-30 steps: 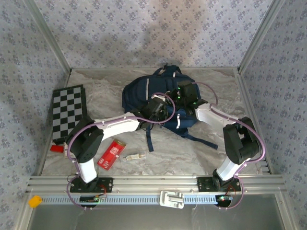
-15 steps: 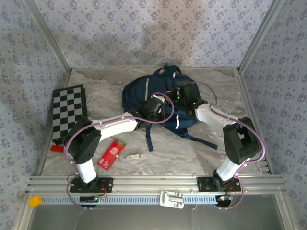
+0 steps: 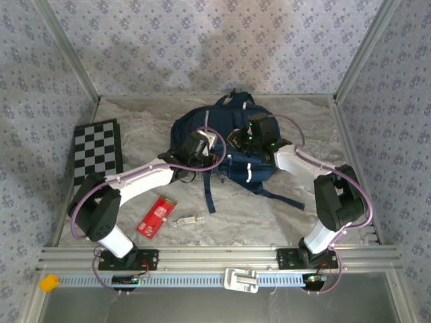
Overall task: Pack the student bag
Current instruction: Unzip the student bag at the center of the table.
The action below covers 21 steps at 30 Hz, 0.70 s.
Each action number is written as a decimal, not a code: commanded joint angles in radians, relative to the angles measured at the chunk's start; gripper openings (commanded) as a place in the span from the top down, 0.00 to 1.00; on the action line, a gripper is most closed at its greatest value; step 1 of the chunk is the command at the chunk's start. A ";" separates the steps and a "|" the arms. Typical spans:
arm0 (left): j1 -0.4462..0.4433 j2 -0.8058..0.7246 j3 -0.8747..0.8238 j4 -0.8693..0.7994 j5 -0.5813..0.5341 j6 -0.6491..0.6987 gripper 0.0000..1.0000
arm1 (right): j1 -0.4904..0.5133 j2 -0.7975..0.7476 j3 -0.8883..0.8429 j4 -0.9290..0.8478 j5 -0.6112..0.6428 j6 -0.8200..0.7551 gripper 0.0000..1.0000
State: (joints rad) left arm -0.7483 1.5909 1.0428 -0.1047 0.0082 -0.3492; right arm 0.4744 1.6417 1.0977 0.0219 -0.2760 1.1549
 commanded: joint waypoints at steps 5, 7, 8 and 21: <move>-0.099 -0.013 -0.003 0.061 -0.007 -0.028 0.87 | 0.026 -0.043 0.047 0.032 0.002 0.003 1.00; -0.151 0.000 0.022 0.040 -0.129 -0.077 0.75 | 0.031 -0.036 0.053 0.031 0.003 0.014 1.00; -0.170 0.013 0.040 0.025 -0.179 -0.095 0.72 | 0.032 -0.031 0.054 0.037 0.003 0.023 1.00; -0.213 0.169 0.179 -0.068 -0.416 -0.294 0.48 | 0.032 0.006 0.047 0.107 -0.041 0.108 1.00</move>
State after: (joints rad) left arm -0.9524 1.7321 1.1595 -0.1501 -0.3248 -0.5926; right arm 0.4904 1.6485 1.0988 0.0402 -0.2592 1.2316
